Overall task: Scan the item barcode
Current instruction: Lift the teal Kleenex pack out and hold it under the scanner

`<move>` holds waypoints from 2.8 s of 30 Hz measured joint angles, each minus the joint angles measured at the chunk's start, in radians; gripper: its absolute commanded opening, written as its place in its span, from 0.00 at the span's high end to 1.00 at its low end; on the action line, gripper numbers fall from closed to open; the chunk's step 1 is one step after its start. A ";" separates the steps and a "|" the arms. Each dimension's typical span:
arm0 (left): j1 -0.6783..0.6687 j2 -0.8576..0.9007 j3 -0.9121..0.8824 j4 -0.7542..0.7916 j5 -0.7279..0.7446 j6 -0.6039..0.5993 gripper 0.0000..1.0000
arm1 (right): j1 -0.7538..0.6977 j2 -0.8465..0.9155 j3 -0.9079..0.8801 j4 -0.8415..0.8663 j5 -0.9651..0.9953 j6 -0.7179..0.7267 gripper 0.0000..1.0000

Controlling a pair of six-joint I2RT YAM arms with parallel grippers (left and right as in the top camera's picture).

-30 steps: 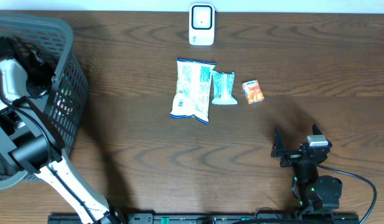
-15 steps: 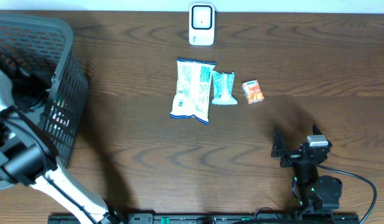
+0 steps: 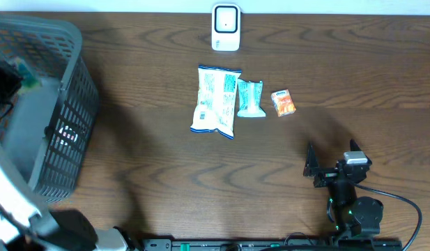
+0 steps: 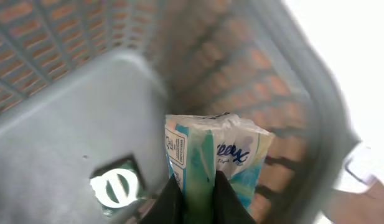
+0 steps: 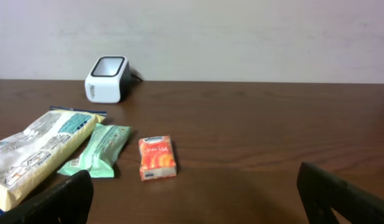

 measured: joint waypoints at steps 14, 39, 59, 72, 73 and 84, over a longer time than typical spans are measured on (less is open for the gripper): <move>-0.275 -0.220 0.000 -0.011 0.356 0.020 0.93 | 0.000 0.000 0.000 0.000 0.000 0.000 0.01; -1.155 0.377 0.000 0.462 -0.109 -0.347 0.93 | 0.000 0.000 0.000 0.000 0.000 0.000 0.01; -1.250 0.701 0.000 0.854 -0.240 -0.552 0.83 | 0.000 0.000 0.000 0.000 0.000 0.000 0.01; -1.264 0.729 0.000 0.878 -0.279 -0.569 0.52 | 0.000 0.000 0.000 0.000 0.000 0.000 0.01; -1.266 0.731 0.000 0.879 -0.280 -0.569 0.50 | 0.000 0.000 0.000 0.000 0.000 0.000 0.01; -1.255 0.727 0.000 0.869 -0.217 -0.529 0.50 | 0.000 0.000 0.000 0.000 0.000 0.000 0.01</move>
